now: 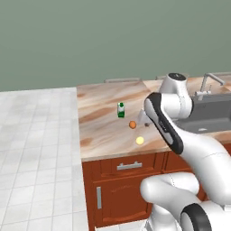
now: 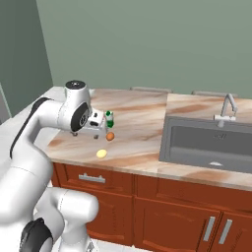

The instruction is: Gather the eggs and milk located in the vicinity of the sink area and place them right next to the bowl.

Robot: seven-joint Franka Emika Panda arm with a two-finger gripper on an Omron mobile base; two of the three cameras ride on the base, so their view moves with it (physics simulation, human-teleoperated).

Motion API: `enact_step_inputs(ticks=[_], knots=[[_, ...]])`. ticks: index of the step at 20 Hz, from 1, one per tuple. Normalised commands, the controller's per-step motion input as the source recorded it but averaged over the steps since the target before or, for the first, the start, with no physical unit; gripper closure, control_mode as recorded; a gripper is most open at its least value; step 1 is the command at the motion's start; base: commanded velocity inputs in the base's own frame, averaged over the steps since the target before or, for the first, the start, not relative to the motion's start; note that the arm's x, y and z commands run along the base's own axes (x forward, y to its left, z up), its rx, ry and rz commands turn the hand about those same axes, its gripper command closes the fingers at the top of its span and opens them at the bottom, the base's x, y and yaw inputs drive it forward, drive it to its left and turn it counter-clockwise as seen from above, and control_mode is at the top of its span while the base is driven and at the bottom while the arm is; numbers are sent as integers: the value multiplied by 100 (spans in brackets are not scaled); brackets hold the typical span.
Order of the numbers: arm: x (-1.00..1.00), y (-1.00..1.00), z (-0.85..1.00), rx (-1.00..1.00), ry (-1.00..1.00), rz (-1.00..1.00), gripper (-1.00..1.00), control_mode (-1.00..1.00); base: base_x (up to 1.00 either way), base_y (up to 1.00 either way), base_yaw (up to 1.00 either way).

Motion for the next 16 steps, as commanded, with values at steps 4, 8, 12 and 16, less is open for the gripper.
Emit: enact_step_inputs(ticks=[4, 8, 12, 16], knots=[[8, 0, -70, -10, -2, -10, -100, -100, 0, 0, 0], [30, 0, -56, -3, -4, -12, -100, -100, 0, 0, 0], [42, 0, -33, 5, -1, -13, -100, -100, 0, 0, 0], [48, 0, -9, 8, 0, -14, -100, -100, 0, 0, 0]])
